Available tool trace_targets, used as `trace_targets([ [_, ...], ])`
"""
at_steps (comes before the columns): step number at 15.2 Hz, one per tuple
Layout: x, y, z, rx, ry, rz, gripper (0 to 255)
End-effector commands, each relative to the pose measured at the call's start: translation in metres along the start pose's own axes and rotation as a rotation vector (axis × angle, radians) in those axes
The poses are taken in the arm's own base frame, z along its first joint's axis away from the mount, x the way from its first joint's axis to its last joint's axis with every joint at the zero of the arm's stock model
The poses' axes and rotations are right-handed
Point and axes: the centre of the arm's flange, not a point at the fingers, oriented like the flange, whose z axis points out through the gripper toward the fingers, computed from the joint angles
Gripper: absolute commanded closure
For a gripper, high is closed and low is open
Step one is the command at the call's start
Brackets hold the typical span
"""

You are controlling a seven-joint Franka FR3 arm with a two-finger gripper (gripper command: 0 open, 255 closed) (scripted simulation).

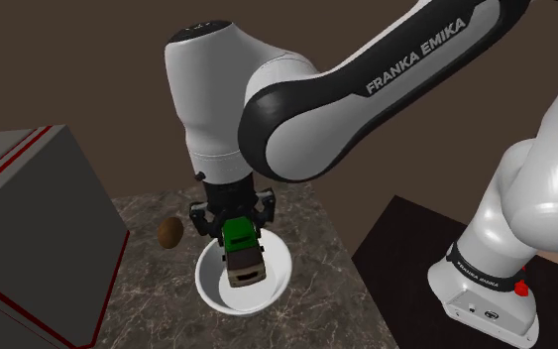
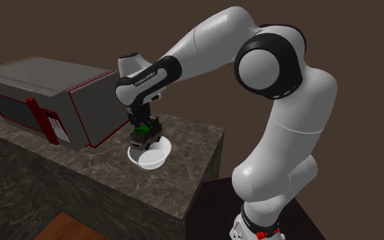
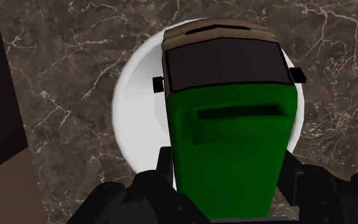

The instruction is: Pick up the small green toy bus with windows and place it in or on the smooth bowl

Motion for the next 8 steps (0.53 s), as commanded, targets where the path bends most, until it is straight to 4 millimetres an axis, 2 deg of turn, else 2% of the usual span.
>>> trace_targets([
  [1,0.000,-0.001,0.009,0.001,0.001,0.000,255],
  [6,-0.001,-0.001,0.037,0.001,0.001,0.000,255],
  [8,-0.001,-0.001,0.037,0.001,0.001,0.000,255],
])
